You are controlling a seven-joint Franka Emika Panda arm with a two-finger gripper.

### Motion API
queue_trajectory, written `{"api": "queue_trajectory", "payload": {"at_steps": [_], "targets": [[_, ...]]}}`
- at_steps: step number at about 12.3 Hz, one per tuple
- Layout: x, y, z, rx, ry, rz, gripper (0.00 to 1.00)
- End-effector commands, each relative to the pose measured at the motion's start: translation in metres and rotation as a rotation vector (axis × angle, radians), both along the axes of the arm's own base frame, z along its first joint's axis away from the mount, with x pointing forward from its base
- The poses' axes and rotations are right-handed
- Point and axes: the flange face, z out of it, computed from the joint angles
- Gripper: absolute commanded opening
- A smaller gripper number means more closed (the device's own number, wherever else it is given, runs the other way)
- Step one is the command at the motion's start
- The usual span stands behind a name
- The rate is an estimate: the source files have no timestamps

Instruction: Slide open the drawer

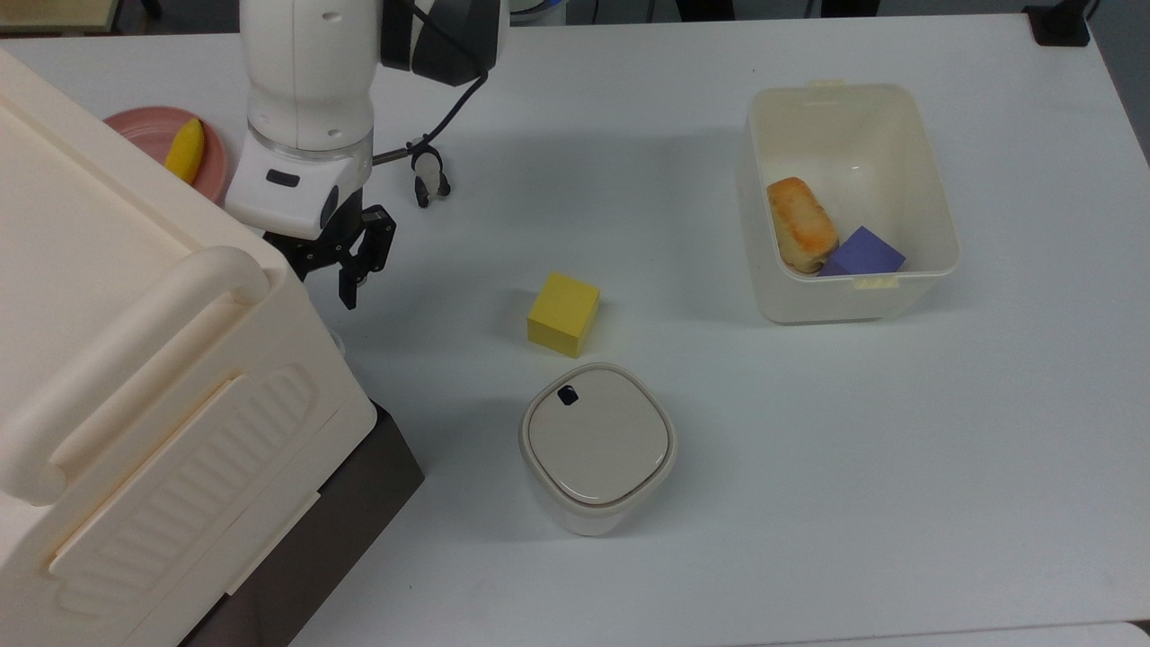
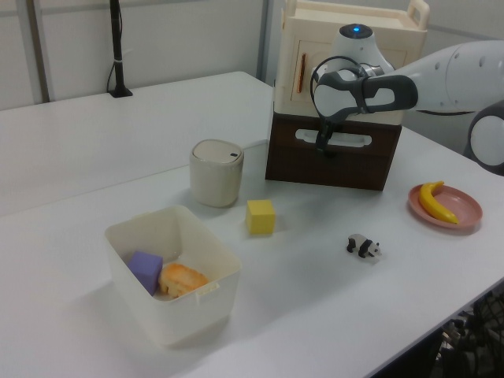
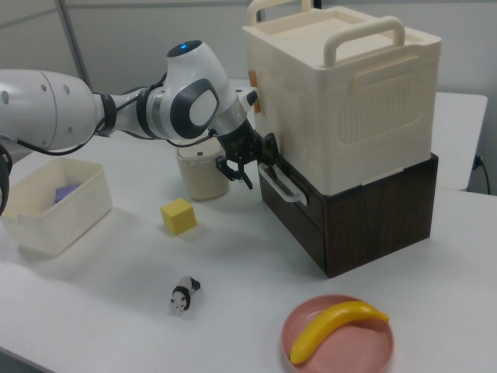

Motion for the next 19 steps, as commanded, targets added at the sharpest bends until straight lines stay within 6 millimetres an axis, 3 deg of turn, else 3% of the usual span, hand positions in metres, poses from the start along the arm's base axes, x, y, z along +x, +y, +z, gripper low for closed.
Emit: {"api": "queue_trajectory", "payload": {"at_steps": [1, 3, 7, 10, 13, 14, 19], "targets": [[0.0031, 0.0029, 0.0018, 0.013, -0.026, -0.003, 0.50], [0.0032, 0.0048, 0.0016, 0.014, -0.025, 0.000, 0.38], [0.0030, 0.0029, 0.0016, 0.015, -0.025, -0.004, 0.31], [0.0026, 0.0018, 0.0027, 0.011, -0.025, 0.000, 0.15], [0.0025, 0.0007, 0.0027, -0.001, -0.018, 0.031, 0.09], [0.0025, 0.0007, 0.0027, 0.000, -0.017, 0.035, 0.01], [0.0016, 0.0027, 0.0071, 0.005, -0.024, 0.036, 0.01]]}}
